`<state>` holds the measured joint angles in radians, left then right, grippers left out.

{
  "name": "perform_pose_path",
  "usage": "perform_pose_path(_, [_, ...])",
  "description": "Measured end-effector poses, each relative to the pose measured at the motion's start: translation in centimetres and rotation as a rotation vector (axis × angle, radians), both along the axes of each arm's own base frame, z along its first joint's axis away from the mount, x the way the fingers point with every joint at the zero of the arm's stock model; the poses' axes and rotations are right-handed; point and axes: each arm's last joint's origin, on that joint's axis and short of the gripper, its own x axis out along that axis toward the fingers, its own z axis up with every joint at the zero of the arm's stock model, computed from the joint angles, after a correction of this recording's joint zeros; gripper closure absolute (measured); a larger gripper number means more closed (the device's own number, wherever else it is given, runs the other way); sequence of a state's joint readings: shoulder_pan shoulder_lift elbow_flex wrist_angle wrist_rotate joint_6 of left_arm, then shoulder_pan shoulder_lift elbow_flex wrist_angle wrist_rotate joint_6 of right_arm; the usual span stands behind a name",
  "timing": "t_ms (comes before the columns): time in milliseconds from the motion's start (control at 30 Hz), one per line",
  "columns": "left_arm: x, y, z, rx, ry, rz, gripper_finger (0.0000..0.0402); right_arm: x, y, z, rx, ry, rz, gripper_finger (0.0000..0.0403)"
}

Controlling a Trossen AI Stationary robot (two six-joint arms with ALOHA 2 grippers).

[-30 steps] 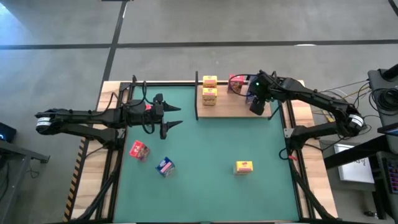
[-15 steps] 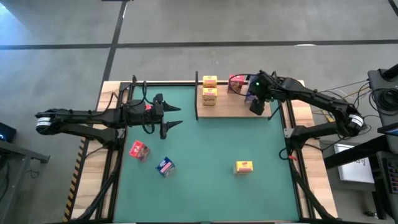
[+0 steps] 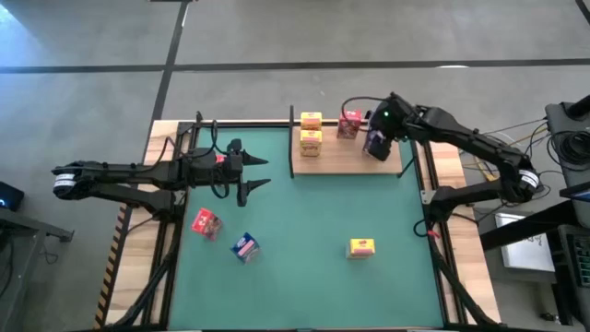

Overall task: Stack cereal on shelf
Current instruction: Put the right blue cereal box on the shelf aligned with the other blue cereal box

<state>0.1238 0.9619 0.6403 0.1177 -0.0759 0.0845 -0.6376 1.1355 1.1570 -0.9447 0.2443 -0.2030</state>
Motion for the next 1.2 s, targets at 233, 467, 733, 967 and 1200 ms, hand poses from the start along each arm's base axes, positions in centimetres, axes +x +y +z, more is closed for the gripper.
perform_pose_path(233, [0.0, 0.0, -0.1, -0.003, 0.009, 0.001, 0.0161, 0.5, 0.6, 1.5, 0.102, -0.14, 0.017, 0.0191])
perform_pose_path(467, [0.0, 0.0, -0.1, -0.017, 0.011, 0.003, 0.0161, 0.4, 2.0, -0.4, 0.273, -0.101, 0.0, 0.0273])
perform_pose_path(733, [0.0, 0.0, -0.1, -0.017, 0.01, 0.003, 0.0161, -0.5, 2.1, -3.1, 0.247, 0.051, -0.101, 0.0378])
perform_pose_path(967, [0.0, 0.0, -0.1, -0.016, 0.008, 0.003, 0.0161, -0.7, 1.8, -3.3, 0.152, 0.113, -0.134, 0.0392])
perform_pose_path(1200, [0.0, 0.0, -0.1, -0.016, 0.005, 0.003, 0.0161, -0.9, 1.7, -3.2, 0.087, 0.163, -0.128, 0.0394])
